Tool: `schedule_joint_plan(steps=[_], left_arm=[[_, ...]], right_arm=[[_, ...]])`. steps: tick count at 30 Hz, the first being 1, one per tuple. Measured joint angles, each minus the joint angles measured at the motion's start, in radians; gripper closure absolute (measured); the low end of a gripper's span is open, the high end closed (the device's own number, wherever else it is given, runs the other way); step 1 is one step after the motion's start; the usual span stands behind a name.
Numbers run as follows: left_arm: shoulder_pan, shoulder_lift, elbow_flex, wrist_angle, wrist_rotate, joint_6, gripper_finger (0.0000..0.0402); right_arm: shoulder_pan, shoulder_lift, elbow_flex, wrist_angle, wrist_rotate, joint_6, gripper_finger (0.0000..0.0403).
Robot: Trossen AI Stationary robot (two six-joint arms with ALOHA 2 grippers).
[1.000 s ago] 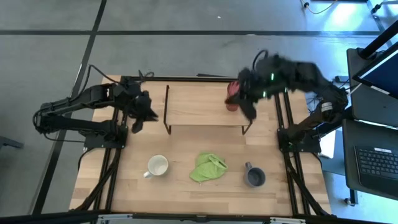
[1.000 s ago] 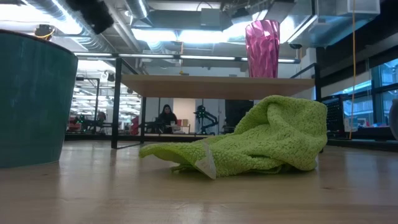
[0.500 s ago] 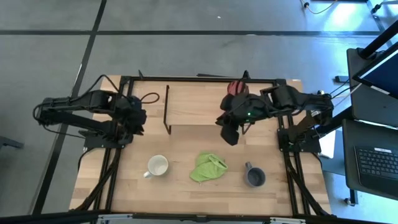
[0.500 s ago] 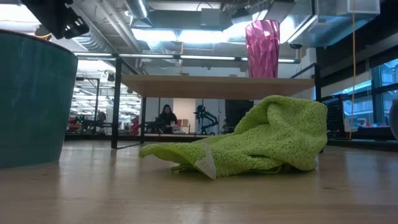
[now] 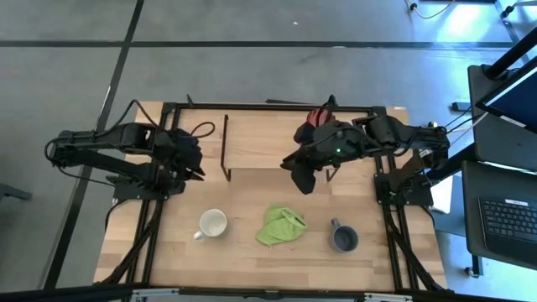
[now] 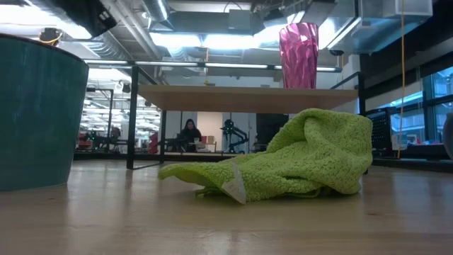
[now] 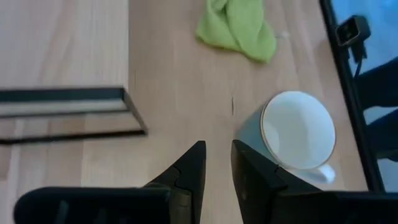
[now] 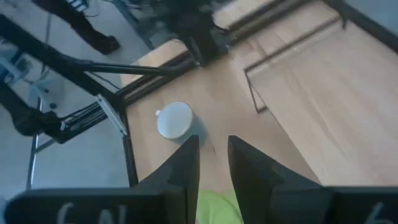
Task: Stack small to large cups/mugs on shelf
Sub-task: Put the blue mug on the shelf
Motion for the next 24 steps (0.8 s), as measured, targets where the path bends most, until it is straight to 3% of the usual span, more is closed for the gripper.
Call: schedule_joint_plan(steps=[4,10,17,24], left_arm=[[-0.059,0.043,-0.008,-0.124,-0.073,-0.115,0.0331],[-0.254,0.052,-0.042,-0.054,-0.192,-0.441,0.0331],[-0.45,0.129,-0.042,0.045,-0.311,-0.802,0.033],[-0.582,0.294,-0.04,0.17,-0.326,-1.029,0.0324]], right_arm=[[0.023,0.004,0.0,0.027,0.0,-0.069,0.0317],[0.035,0.008,0.0,0.026,0.0,-0.091,0.0294],[0.035,0.003,0.0,-0.025,-0.018,-0.1,0.0215],[0.042,0.004,0.0,-0.143,-0.071,-0.118,0.0129]])
